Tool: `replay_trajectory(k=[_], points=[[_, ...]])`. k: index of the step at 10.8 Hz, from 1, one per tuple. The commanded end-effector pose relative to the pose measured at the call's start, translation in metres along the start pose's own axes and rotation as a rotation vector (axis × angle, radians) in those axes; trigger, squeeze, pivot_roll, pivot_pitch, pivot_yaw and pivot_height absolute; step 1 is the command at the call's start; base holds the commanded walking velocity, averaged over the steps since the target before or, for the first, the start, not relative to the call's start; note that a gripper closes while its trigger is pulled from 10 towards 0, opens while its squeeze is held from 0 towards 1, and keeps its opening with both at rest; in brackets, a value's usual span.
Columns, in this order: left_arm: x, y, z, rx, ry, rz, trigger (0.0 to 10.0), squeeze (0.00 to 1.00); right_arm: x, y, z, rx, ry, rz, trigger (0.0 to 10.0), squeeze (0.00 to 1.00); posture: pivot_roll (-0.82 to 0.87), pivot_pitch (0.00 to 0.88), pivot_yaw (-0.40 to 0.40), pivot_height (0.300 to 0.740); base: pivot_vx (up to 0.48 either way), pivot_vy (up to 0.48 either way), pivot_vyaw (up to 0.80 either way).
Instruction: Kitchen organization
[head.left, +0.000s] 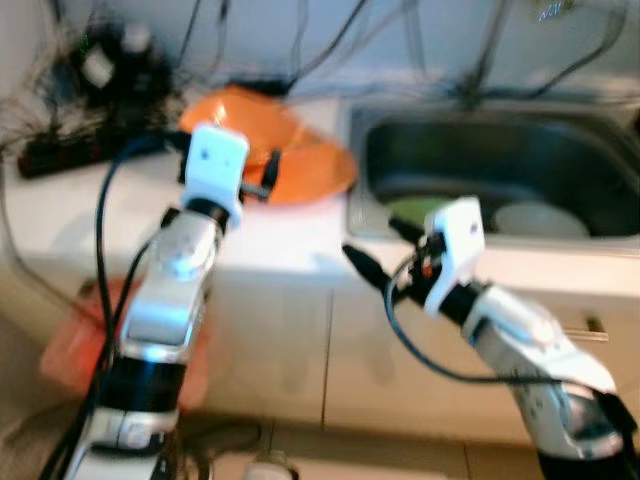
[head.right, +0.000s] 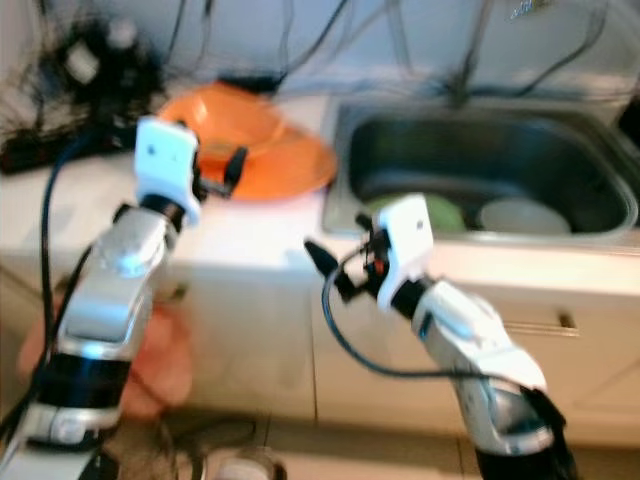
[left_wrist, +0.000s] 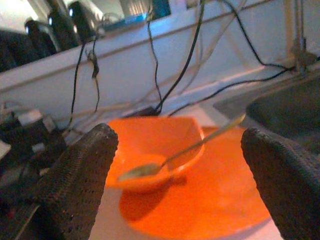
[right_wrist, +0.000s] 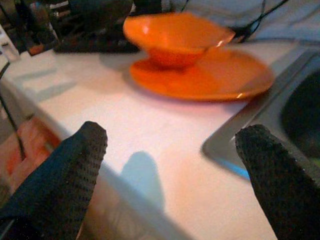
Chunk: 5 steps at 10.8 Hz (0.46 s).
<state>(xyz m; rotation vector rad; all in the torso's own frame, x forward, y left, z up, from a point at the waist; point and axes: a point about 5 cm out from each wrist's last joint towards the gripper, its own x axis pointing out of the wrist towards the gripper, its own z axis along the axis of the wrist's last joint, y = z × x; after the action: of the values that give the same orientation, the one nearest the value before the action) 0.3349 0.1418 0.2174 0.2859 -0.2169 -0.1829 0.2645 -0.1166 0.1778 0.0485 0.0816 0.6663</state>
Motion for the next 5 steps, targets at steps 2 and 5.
replay_trajectory(k=[2, 5], points=[[0.0043, 0.0012, 0.0017, -0.005, -0.009, 0.026, 10.0, 0.0, -0.0016, -0.0016, 0.0068, -0.018, -0.022, -0.019, 10.0, 0.0, 0.12, 0.045, 0.021, 0.74, 0.148, 0.0, 0.0], [0.0038, -0.0043, 0.0029, -0.014, -0.037, 0.016, 10.0, 0.0, -0.0004, -0.0093, 0.0105, -0.039, -0.045, -0.087, 10.0, 0.0, 0.12, 0.04, 0.019, 0.74, 0.0, 0.0, 0.0]])
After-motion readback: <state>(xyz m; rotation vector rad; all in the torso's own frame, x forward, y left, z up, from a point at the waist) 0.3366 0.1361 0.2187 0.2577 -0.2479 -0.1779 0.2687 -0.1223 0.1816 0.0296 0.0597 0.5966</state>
